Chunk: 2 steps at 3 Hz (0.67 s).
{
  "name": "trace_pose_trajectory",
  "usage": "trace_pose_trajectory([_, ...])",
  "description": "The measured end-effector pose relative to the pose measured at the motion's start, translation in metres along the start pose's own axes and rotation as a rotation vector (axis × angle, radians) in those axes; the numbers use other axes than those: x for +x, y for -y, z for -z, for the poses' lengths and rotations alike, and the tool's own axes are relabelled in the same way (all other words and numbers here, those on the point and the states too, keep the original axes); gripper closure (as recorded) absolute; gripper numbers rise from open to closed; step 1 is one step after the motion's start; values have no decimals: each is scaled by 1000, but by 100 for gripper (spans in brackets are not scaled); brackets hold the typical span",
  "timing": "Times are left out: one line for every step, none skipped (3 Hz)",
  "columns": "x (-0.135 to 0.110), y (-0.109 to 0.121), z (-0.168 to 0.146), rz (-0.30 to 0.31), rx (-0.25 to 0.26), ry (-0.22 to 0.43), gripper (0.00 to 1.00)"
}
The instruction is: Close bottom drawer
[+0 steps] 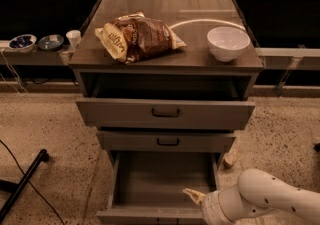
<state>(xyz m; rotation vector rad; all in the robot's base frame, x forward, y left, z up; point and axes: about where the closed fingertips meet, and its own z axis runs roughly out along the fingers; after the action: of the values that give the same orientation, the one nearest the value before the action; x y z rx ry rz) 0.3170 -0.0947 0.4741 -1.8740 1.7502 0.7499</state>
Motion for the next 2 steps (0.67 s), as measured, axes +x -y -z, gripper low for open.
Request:
trace_pose_trajectory([10, 17, -20, 4, 11, 63, 0])
trace_pose_trajectory([32, 66, -53, 58, 64, 152, 0])
